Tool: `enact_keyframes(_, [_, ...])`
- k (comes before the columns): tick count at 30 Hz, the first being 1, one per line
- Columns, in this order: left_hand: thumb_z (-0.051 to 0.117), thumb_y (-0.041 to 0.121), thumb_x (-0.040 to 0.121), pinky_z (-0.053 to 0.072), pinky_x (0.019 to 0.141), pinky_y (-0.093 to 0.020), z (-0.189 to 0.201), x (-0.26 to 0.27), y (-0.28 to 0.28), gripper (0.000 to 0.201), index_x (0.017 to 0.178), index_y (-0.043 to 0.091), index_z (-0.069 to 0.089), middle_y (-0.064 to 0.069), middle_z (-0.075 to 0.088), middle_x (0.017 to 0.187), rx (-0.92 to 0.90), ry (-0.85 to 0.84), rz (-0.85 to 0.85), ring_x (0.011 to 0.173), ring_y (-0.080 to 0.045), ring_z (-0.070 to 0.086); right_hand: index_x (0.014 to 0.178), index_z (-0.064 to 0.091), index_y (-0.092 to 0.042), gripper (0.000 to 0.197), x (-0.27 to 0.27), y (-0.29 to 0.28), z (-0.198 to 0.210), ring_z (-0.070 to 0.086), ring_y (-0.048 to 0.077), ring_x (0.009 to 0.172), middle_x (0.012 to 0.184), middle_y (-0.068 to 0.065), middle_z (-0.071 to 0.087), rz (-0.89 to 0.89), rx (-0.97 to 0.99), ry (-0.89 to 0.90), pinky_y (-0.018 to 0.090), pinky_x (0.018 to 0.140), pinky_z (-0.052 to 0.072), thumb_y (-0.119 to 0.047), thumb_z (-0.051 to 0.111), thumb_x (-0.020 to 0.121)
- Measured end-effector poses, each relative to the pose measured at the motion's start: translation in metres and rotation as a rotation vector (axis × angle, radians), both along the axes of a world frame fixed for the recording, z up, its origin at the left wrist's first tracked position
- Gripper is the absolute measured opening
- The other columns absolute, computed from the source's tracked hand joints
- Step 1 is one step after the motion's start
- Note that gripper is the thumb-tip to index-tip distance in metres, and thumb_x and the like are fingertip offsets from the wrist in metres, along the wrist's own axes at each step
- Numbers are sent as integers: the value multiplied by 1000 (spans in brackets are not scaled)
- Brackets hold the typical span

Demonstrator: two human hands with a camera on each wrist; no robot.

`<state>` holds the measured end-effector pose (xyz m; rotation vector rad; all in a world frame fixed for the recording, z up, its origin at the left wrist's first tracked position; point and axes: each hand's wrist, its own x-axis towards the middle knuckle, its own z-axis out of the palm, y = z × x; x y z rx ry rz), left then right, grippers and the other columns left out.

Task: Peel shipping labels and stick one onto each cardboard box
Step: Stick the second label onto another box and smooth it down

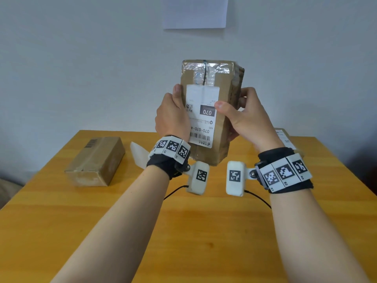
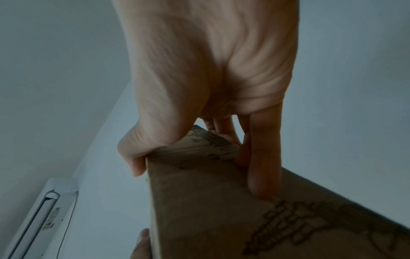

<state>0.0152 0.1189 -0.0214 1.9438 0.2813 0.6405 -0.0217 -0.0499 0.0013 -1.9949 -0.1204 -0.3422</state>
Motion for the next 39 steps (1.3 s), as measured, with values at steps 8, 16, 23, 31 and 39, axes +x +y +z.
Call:
enact_keyframes(8, [27,63,109,48,83,-42,-11,-2,-5,58,84,18,53,1,62,85,-85,-34,-188,84,-23,61,129,52,-26,61,15,-20,-18,75,24,82,110,5,69,-35,106,27,33,51,55,-61,69,82])
enact_keyframes(16, [71,70,86,59,85,-40,-10,-17,-18,66,122,19,50,4,67,110,-64,8,-270,95,-17,70,128,49,-26,56,17,-11,-24,77,21,86,109,0,69,-2,91,55,36,57,60,-58,71,87])
enact_keyframes(23, [61,69,94,53,70,-35,-4,-21,-11,60,107,12,46,2,59,88,-70,-26,-296,76,-16,64,125,49,-29,57,10,-10,-19,76,20,87,112,-2,68,10,57,-11,36,59,56,-60,72,84])
enact_keyframes(31, [39,66,105,53,84,-46,0,-17,-7,53,103,13,45,2,55,85,-117,-31,-311,79,-19,60,123,50,-27,68,3,-13,-19,76,22,82,112,-2,70,57,53,-25,34,54,55,-69,70,73])
enact_keyframes(39, [31,59,110,52,87,-41,-7,-15,-5,58,115,5,53,1,58,91,-209,-49,-377,86,-18,61,123,50,-31,61,2,-20,-22,76,20,87,113,-5,71,66,26,-34,32,57,52,-66,69,77])
